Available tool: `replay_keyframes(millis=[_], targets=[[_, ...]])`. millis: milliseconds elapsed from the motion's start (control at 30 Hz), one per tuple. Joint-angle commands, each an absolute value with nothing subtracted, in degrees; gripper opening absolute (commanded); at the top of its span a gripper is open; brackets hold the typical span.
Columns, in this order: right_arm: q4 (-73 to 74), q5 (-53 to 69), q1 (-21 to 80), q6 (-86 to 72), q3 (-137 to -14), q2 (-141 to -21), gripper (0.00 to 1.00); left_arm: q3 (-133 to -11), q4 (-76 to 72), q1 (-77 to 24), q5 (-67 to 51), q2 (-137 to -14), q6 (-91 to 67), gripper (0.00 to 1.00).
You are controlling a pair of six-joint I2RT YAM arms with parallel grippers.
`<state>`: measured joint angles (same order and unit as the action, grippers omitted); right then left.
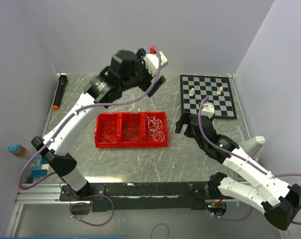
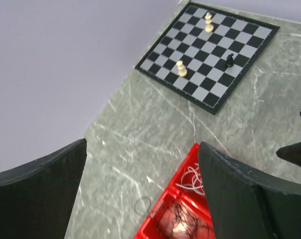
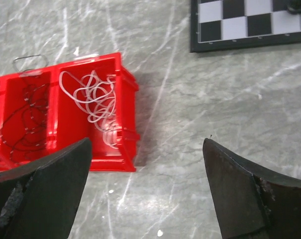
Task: Untangle the cables
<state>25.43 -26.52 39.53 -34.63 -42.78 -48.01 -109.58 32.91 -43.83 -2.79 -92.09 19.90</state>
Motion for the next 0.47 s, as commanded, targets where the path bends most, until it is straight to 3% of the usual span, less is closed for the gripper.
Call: replay_keyframes(millis=[0, 200, 433], targets=[[26.27, -22.16, 38.85, -33.05, -47.98, -50.18, 1.0, -119.18, 55.62, -38.25, -2.19, -96.24, 11.53, 0.97], [30.58, -20.22, 38.41, -34.71, -51.59, -53.61, 1.0, -106.02, 49.94, -32.71, 6.85, -88.43, 5.45, 0.97], [34.54, -20.21, 38.32, -34.72, -53.7, -53.97, 1.0, -91.52, 43.17, -17.35, 2.05, -79.21, 0.71, 0.97]])
